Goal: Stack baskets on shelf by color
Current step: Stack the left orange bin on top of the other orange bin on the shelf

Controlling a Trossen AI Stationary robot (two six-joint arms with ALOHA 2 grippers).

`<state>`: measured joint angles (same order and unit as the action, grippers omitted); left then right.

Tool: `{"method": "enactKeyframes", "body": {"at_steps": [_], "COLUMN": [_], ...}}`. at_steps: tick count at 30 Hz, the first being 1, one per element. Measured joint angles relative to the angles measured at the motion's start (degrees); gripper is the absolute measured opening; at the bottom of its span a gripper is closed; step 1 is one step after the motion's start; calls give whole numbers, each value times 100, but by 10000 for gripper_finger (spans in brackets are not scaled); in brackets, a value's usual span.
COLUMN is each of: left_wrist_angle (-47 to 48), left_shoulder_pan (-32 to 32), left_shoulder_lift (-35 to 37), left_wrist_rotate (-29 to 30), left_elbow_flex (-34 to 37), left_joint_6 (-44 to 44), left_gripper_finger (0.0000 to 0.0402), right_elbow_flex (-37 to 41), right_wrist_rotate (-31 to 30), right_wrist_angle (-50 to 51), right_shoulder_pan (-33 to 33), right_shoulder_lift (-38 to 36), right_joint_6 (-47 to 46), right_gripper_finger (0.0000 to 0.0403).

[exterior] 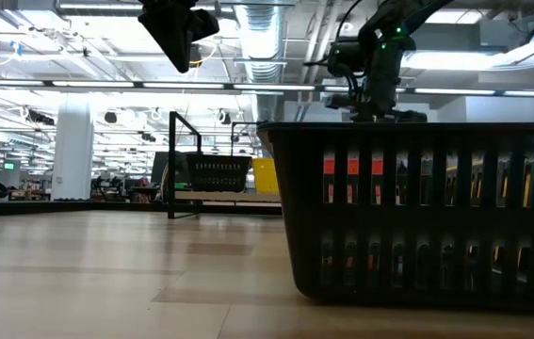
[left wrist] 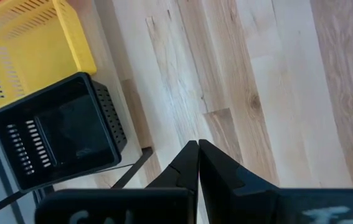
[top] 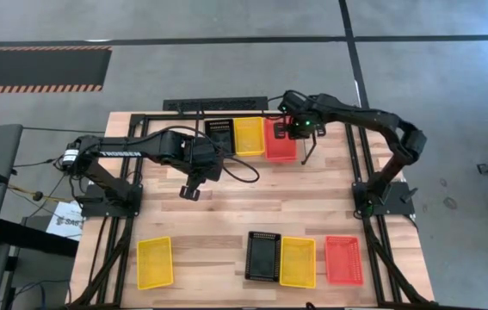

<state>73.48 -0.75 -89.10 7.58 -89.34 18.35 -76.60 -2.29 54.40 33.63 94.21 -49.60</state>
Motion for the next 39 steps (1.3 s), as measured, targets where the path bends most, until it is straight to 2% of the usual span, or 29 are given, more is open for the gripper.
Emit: {"method": "enactKeyframes", "body": {"at_steps": [4,12,18,24,29,34,39], "left_wrist_angle": [2,0,-2,-2,0,0,0], "left_shoulder_pan": [0,0,0,0,0,0,0], "left_shoulder_lift": [0,0,0,0,0,0,0], "left_wrist_rotate": [4,6,4,4,4,12,22], "left_elbow_flex": [0,0,0,0,0,0,0], "left_joint_6": [2,-2,-5,-49,-77,-114,-272], "left_gripper_finger": [0,0,0,0,0,0,0], "right_elbow_flex": [-4,-7,-17,-33,-33,-47,-491], "right_wrist_rotate": [-207,-214,-218,-242,-30,545,763], "right_wrist_angle": [-49,-238,-889,-1802,-2041,-1978,-955], "right_shoulder_pan": [7,7,11,-24,-26,-12,104], "right_shoulder_lift": [-114,-486,-1062,-1610,-1633,-1344,-956], "right_joint_6": [16,38,24,118,514,1785,3073], "right_gripper_finger": [97,157,175,155,106,65,57]}}
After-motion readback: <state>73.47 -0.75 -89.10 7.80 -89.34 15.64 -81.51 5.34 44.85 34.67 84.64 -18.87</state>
